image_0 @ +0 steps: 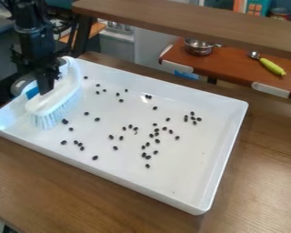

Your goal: Sweep into pile

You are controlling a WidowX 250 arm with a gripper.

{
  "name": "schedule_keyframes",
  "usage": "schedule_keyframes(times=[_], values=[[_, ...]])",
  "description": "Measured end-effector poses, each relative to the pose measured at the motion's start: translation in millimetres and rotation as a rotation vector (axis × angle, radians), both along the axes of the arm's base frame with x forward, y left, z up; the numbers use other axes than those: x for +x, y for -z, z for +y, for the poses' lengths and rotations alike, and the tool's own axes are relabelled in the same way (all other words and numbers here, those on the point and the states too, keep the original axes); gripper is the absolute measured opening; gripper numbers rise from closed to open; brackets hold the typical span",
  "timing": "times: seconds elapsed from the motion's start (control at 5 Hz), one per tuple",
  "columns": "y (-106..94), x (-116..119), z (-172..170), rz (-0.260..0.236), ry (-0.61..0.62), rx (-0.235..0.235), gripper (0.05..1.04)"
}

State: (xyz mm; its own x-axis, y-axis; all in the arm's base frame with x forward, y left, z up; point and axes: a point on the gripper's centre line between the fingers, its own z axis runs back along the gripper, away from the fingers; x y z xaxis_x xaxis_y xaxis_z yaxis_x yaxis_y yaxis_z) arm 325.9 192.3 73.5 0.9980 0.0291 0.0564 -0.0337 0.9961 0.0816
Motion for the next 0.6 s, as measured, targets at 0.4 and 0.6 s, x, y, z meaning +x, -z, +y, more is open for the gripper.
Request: schedule_keyframes(times=[0.4, 0.6], values=[[1.8, -11, -43, 0.063, 0.058, -0.127, 0.487], [2.0, -19, -70, 0.099, 0.083, -0.176, 0.486]])
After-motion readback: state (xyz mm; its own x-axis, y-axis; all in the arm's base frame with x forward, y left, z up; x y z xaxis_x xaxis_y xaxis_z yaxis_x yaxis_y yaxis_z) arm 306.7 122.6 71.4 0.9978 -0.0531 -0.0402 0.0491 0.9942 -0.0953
